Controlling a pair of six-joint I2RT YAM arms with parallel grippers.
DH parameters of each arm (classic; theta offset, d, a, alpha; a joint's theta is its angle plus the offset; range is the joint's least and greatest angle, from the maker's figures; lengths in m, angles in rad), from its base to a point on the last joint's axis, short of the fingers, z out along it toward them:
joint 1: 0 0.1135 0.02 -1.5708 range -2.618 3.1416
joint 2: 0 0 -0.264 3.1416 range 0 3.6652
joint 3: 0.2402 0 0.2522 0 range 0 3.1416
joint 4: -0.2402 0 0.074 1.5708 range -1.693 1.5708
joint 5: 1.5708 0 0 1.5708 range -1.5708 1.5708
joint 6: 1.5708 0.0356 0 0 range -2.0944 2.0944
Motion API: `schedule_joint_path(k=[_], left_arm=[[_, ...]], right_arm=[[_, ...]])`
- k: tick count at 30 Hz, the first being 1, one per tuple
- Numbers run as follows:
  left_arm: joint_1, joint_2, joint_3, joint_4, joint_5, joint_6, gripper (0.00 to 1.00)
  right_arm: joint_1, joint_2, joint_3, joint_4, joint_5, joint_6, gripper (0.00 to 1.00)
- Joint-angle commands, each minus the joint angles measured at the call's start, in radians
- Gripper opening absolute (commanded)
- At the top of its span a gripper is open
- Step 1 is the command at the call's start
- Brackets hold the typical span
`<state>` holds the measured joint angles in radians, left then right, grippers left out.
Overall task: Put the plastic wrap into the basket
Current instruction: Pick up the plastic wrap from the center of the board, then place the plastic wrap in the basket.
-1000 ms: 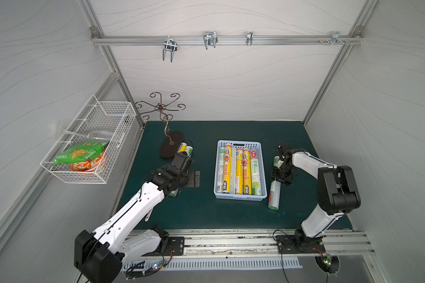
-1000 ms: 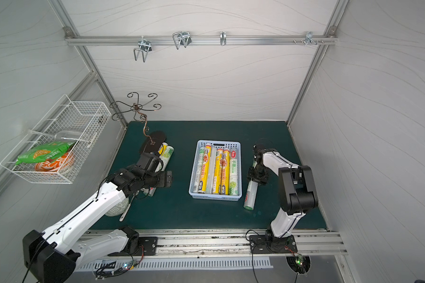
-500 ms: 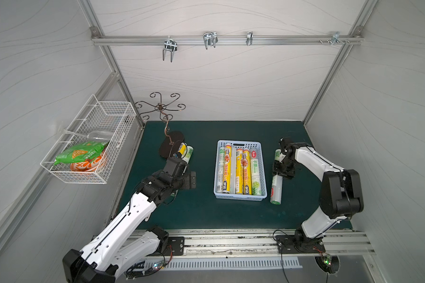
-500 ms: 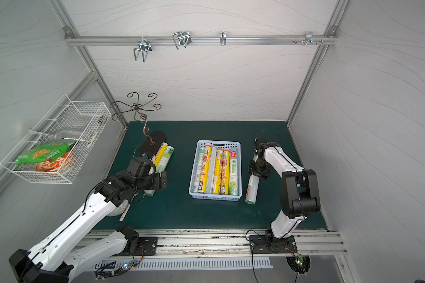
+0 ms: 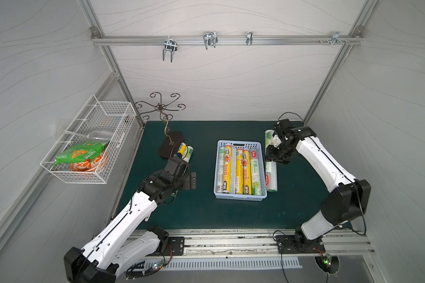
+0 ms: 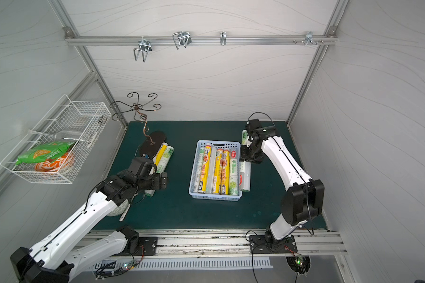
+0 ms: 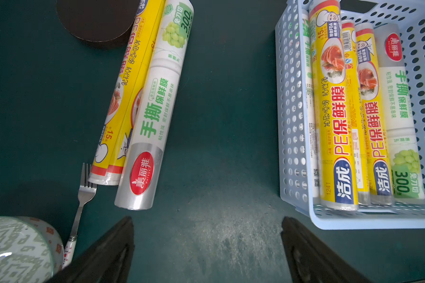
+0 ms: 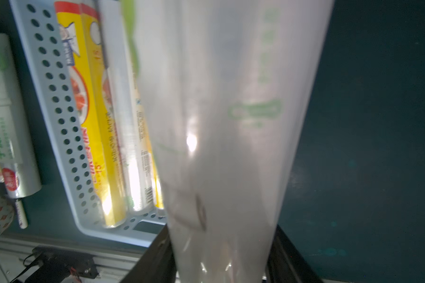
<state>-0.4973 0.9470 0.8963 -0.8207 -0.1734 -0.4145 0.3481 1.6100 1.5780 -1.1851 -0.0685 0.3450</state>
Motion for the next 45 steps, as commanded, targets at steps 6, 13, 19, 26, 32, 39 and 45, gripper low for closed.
schedule_joint_path(k=[6, 13, 19, 26, 32, 39, 45], left_arm=[[0.005, -0.023, 0.009, 0.02, -0.009, 0.008, 0.96], [0.005, -0.019, 0.004, 0.023, -0.006, 0.005, 0.96], [0.005, -0.015, 0.004, 0.023, -0.005, 0.003, 0.96], [0.005, -0.007, 0.004, 0.02, -0.011, 0.001, 0.96], [0.005, 0.003, 0.003, 0.019, -0.007, 0.0, 0.96], [0.005, 0.009, 0.003, 0.021, -0.008, -0.003, 0.96], [0.005, 0.017, 0.005, 0.02, -0.008, -0.006, 0.96]], right_arm=[[0.07, 0.089, 0.093, -0.009, -0.078, 0.067, 0.38], [0.101, 0.16, 0.099, 0.032, -0.07, 0.092, 0.38], [0.112, 0.208, 0.086, 0.066, -0.062, 0.101, 0.38], [0.124, 0.255, 0.069, 0.101, -0.06, 0.11, 0.38], [0.129, 0.286, 0.042, 0.131, -0.053, 0.111, 0.38], [0.132, 0.309, 0.003, 0.159, -0.04, 0.115, 0.41], [0.133, 0.321, -0.016, 0.174, -0.025, 0.114, 0.53]])
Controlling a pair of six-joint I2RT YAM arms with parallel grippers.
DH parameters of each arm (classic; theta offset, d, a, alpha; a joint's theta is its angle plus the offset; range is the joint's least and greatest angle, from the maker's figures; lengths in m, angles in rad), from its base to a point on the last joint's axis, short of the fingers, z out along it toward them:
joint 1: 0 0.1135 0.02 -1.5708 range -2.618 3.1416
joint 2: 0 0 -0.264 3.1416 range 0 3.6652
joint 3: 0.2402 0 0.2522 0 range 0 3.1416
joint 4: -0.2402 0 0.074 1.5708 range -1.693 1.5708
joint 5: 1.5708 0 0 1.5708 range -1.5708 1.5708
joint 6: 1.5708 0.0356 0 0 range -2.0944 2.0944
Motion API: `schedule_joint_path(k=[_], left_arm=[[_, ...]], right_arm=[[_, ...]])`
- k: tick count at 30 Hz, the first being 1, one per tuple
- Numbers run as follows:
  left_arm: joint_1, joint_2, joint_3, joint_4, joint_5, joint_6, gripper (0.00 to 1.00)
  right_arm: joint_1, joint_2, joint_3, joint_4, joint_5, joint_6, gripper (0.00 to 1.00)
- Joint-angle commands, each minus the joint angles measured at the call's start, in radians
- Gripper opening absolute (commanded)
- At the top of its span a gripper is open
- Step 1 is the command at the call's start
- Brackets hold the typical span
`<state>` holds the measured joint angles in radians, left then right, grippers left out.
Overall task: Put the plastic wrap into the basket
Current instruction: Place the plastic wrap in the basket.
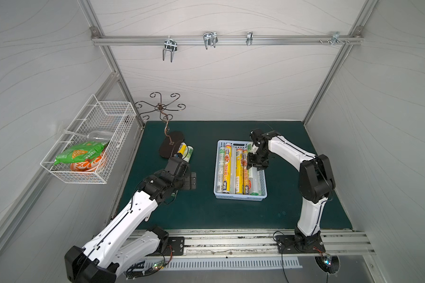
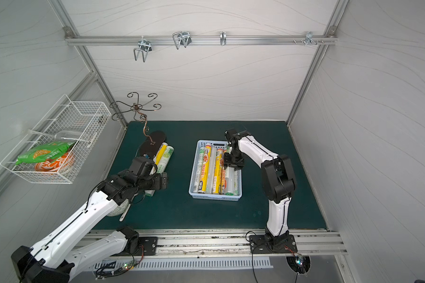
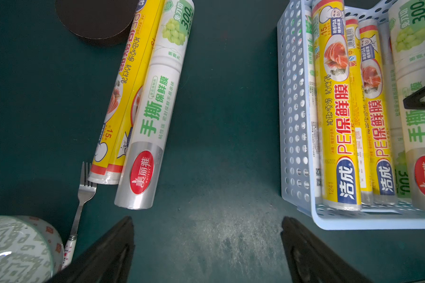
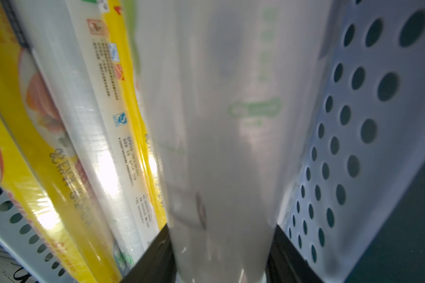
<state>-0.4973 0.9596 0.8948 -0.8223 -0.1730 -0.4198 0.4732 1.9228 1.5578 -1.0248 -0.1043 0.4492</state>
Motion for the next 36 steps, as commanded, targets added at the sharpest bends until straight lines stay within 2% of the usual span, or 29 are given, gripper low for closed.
schedule_joint_path(k=[1, 6, 18, 26, 36], left_arm=[[0.005, 0.005, 0.007, 0.021, -0.009, -0.002, 0.96], [0.005, 0.008, 0.012, 0.017, -0.013, -0.002, 0.96], [0.005, 0.054, 0.049, 0.021, -0.028, -0.003, 0.96], [0.029, 0.164, 0.099, 0.053, -0.105, -0.041, 0.96], [0.112, 0.359, 0.2, 0.139, -0.048, -0.081, 0.96]], right_arm=[[0.009, 0.01, 0.003, 0.009, 0.01, 0.007, 0.56], [0.001, -0.014, 0.034, -0.056, 0.043, -0.004, 0.66], [-0.015, -0.199, -0.011, -0.081, -0.009, -0.043, 0.75], [-0.028, -0.354, -0.135, -0.082, -0.071, -0.083, 0.82], [-0.086, -0.542, -0.315, -0.039, -0.107, -0.126, 0.87]])
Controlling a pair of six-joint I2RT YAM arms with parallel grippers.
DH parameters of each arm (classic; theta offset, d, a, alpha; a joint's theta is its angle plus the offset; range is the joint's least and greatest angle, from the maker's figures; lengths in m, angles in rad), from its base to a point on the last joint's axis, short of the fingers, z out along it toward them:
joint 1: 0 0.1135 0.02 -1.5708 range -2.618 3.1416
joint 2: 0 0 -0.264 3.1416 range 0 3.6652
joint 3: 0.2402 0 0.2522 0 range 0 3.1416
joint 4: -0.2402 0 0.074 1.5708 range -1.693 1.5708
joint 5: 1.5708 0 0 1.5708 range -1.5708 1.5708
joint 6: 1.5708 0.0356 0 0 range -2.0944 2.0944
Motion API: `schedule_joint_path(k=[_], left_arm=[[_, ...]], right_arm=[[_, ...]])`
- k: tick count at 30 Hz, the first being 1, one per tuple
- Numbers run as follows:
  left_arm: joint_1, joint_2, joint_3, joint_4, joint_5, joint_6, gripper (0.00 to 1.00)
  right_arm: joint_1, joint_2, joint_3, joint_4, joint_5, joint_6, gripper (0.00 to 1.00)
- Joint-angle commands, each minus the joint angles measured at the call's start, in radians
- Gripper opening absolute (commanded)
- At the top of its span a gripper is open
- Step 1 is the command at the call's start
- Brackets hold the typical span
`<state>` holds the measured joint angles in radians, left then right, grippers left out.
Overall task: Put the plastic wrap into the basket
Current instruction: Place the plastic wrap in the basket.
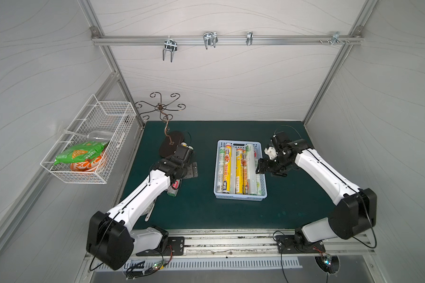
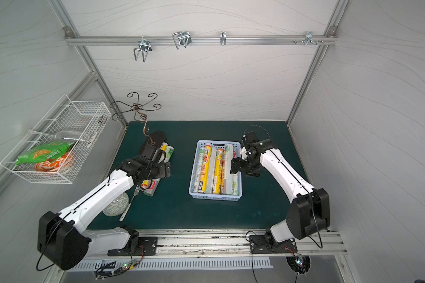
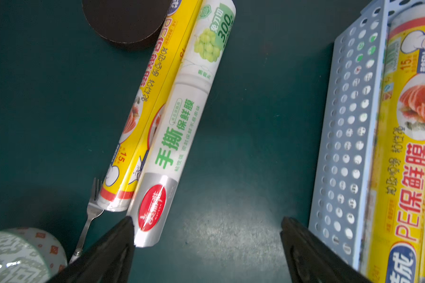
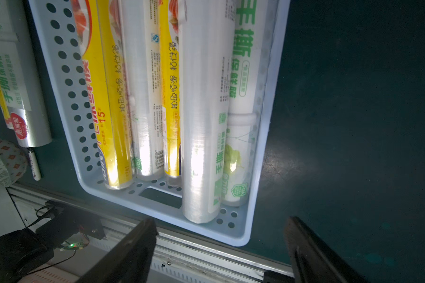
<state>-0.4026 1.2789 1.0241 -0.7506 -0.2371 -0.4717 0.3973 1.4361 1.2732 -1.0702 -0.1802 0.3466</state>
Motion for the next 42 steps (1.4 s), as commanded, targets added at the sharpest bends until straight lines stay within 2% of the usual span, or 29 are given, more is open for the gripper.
schedule_joint_path(k=[1, 8, 14, 21, 29, 35, 42], left_arm=[[0.027, 0.065, 0.088, 0.074, 0.025, -0.043, 0.95], [0.08, 0.196, 0.116, 0.174, -0.005, -0.086, 0.95], [0.158, 0.315, 0.09, 0.22, 0.059, -0.11, 0.94], [0.18, 0.375, 0.062, 0.257, 0.079, -0.099, 0.93], [0.18, 0.396, 0.035, 0.277, 0.086, -0.075, 0.92], [0.176, 0.415, 0.001, 0.314, 0.132, -0.043, 0.92], [0.115, 0.416, 0.003, 0.319, 0.114, -0.006, 0.92]], right_arm=[[-0.013, -0.076, -0.045, 0.013, -0.039, -0.024, 0.88], [-0.044, -0.139, -0.099, 0.025, -0.097, -0.028, 0.9], [-0.046, -0.151, -0.104, 0.029, -0.101, -0.024, 0.91], [-0.047, -0.148, -0.1, 0.026, -0.1, -0.012, 0.91], [-0.046, -0.148, -0.107, 0.029, -0.101, -0.004, 0.91], [-0.047, -0.146, -0.119, 0.032, -0.101, 0.001, 0.91], [-0.046, -0.145, -0.127, 0.041, -0.133, 0.013, 0.9]])
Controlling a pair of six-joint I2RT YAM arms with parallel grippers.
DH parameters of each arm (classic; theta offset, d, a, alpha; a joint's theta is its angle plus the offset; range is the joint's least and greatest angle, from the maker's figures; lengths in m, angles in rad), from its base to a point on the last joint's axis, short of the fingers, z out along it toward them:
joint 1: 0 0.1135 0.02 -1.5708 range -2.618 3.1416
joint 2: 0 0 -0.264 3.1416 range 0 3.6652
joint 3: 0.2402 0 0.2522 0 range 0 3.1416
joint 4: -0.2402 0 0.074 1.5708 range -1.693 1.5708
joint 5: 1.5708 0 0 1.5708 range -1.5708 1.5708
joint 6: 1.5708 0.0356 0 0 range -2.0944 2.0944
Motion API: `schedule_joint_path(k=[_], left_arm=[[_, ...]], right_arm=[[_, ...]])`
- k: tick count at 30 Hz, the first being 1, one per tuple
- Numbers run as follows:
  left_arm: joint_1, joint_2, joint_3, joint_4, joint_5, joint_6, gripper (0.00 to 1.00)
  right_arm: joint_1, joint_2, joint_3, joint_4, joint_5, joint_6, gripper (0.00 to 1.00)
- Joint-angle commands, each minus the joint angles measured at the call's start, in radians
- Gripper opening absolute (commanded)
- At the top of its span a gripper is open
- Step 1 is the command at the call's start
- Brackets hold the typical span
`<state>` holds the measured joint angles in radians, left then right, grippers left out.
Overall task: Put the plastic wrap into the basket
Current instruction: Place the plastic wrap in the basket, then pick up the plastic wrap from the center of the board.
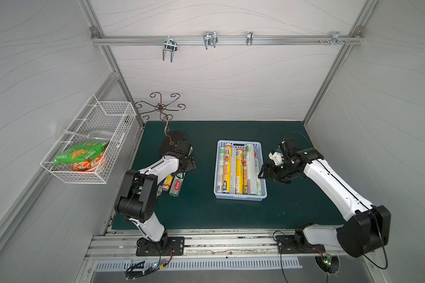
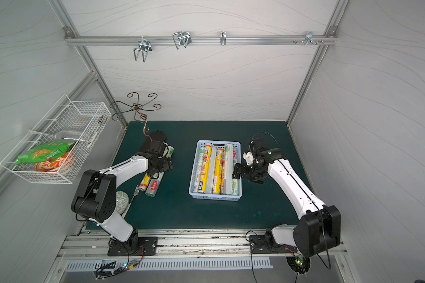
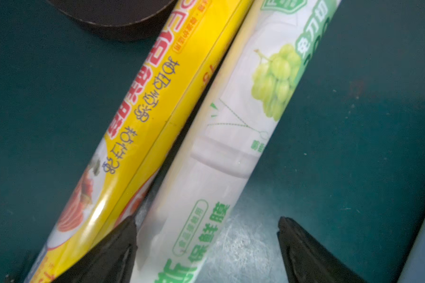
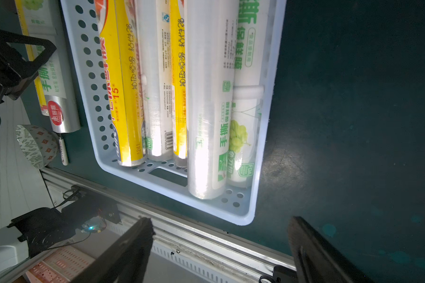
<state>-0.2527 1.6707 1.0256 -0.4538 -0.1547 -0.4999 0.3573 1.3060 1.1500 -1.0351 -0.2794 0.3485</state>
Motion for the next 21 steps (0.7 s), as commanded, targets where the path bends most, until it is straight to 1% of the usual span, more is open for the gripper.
schedule_joint_path(k=[1, 6, 10, 12, 15, 19, 21], left_arm=[[-0.048, 0.023, 0.005, 0.017, 0.028, 0.028, 0.91], [-0.102, 0.035, 0.041, -0.011, 0.029, 0.059, 0.9], [-0.108, 0.045, 0.046, -0.025, 0.025, 0.064, 0.9], [-0.108, 0.05, 0.036, -0.017, 0.041, 0.063, 0.9], [-0.109, 0.062, 0.03, -0.016, 0.065, 0.063, 0.87], [-0.109, 0.076, 0.034, -0.024, 0.065, 0.063, 0.84], [-0.109, 0.08, 0.037, -0.023, 0.066, 0.064, 0.8]], right_arm=[[-0.006, -0.014, -0.005, 0.01, -0.043, 0.016, 0.9], [-0.005, -0.011, 0.004, 0.009, -0.062, 0.024, 0.9], [-0.005, -0.01, 0.01, 0.0, -0.047, 0.026, 0.9], [-0.005, -0.01, 0.01, -0.003, -0.035, 0.024, 0.9], [-0.005, -0.008, 0.009, -0.003, -0.026, 0.022, 0.89], [-0.005, -0.004, 0.02, -0.01, -0.015, 0.015, 0.89], [-0.005, -0.004, 0.026, -0.017, -0.012, 0.012, 0.89]])
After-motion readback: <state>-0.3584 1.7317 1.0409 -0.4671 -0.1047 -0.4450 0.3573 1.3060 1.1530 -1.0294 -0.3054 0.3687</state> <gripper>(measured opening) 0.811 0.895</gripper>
